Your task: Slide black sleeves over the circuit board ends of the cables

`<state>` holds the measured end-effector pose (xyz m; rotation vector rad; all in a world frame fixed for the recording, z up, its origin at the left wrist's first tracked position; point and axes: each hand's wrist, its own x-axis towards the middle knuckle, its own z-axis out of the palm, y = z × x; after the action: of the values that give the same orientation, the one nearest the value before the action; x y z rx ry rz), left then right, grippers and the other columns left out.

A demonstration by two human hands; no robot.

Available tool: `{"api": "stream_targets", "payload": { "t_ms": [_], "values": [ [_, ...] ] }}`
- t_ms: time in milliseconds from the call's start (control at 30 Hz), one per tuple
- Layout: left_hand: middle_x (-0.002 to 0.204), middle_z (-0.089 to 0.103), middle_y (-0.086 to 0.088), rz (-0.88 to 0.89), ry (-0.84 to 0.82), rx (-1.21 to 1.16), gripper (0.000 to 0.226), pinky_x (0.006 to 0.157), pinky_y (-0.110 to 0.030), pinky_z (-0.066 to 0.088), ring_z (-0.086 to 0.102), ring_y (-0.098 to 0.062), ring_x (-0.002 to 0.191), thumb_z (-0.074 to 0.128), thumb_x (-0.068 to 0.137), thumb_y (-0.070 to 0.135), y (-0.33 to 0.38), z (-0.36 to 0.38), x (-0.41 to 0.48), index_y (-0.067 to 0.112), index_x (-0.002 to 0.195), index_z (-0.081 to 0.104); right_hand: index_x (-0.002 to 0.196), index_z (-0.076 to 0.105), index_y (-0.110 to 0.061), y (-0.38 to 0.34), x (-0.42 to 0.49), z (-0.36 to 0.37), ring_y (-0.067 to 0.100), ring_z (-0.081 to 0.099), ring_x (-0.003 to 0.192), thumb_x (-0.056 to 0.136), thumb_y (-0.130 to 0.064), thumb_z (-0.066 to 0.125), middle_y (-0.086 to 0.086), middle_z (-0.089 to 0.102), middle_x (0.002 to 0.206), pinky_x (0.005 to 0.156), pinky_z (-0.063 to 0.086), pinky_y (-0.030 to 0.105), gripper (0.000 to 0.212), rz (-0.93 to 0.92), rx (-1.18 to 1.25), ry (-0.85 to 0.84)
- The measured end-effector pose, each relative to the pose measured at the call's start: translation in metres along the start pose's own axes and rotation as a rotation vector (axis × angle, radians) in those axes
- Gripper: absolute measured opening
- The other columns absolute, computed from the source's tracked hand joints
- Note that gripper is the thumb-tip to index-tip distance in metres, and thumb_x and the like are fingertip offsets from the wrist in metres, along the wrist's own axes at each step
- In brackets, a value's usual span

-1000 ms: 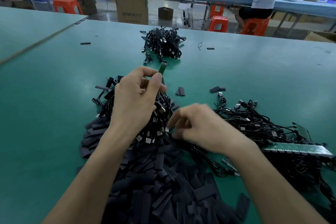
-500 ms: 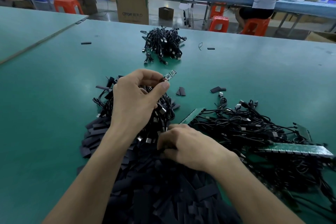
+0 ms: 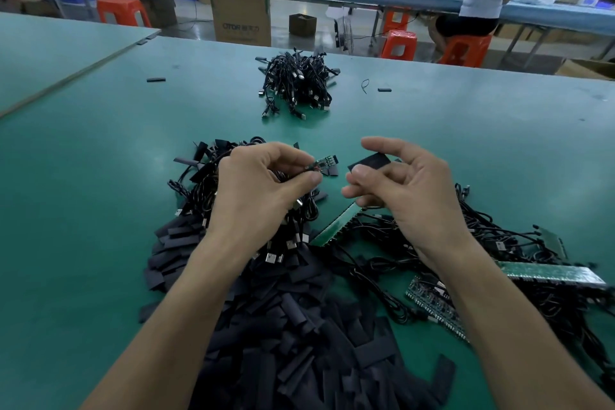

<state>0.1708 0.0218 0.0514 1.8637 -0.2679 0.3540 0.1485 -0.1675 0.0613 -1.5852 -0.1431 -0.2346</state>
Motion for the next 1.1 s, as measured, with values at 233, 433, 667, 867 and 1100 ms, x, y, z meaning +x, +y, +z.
{"api": "stream_targets", "payload": {
  "t_ms": [233, 433, 667, 867, 1100],
  "values": [
    [0.071, 0.073, 0.009, 0.012, -0.074, 0.023, 0.016, 0.056, -0.015, 0.047, 0.055, 0.008, 0.052, 0.087, 0.076, 0.018, 0.004, 0.0022, -0.0028, 0.028, 0.082, 0.077, 0.09, 0.07, -0.02, 0.005, 0.0001, -0.0013, 0.013, 0.072, 0.066, 0.072, -0.014, 0.086, -0.001, 0.076, 0.078, 0.06, 0.053, 0.017, 0.025, -0.047, -0.087, 0.071],
    [0.07, 0.073, 0.009, 0.0, -0.088, -0.006, 0.017, 0.054, -0.019, 0.051, 0.054, 0.006, 0.05, 0.087, 0.076, 0.019, 0.0046, 0.0016, -0.0029, 0.03, 0.081, 0.076, 0.091, 0.075, -0.025, 0.0047, 0.0012, -0.0036, 0.006, 0.068, 0.061, 0.064, -0.024, 0.084, -0.006, 0.076, 0.075, 0.059, 0.051, 0.013, 0.029, -0.086, -0.087, 0.073],
    [0.071, 0.073, 0.011, -0.018, -0.089, -0.006, 0.013, 0.054, -0.024, 0.055, 0.053, 0.0, 0.05, 0.087, 0.077, 0.024, 0.0032, 0.0014, -0.0022, 0.03, 0.082, 0.077, 0.087, 0.077, -0.026, 0.0049, -0.001, -0.0042, 0.008, 0.068, 0.058, 0.064, -0.031, 0.083, -0.008, 0.076, 0.074, 0.058, 0.05, 0.012, 0.024, -0.143, -0.173, 0.072],
    [0.069, 0.073, 0.013, -0.003, -0.089, -0.009, 0.013, 0.054, -0.014, 0.048, 0.057, 0.007, 0.051, 0.087, 0.076, 0.022, 0.0039, 0.002, -0.0023, 0.026, 0.083, 0.078, 0.082, 0.078, -0.024, 0.0073, -0.0015, -0.0066, 0.011, 0.069, 0.058, 0.072, -0.021, 0.085, -0.006, 0.075, 0.07, 0.056, 0.048, 0.013, 0.013, -0.159, -0.205, 0.141],
    [0.068, 0.073, 0.011, -0.005, -0.112, -0.054, 0.012, 0.05, -0.014, 0.047, 0.059, 0.005, 0.05, 0.087, 0.077, 0.018, 0.0054, 0.0039, -0.0023, 0.023, 0.084, 0.078, 0.082, 0.077, -0.032, 0.0073, -0.0015, -0.0031, 0.011, 0.071, 0.06, 0.065, -0.039, 0.083, -0.009, 0.075, 0.072, 0.059, 0.051, 0.016, 0.02, -0.188, -0.239, 0.148]
  ]
}}
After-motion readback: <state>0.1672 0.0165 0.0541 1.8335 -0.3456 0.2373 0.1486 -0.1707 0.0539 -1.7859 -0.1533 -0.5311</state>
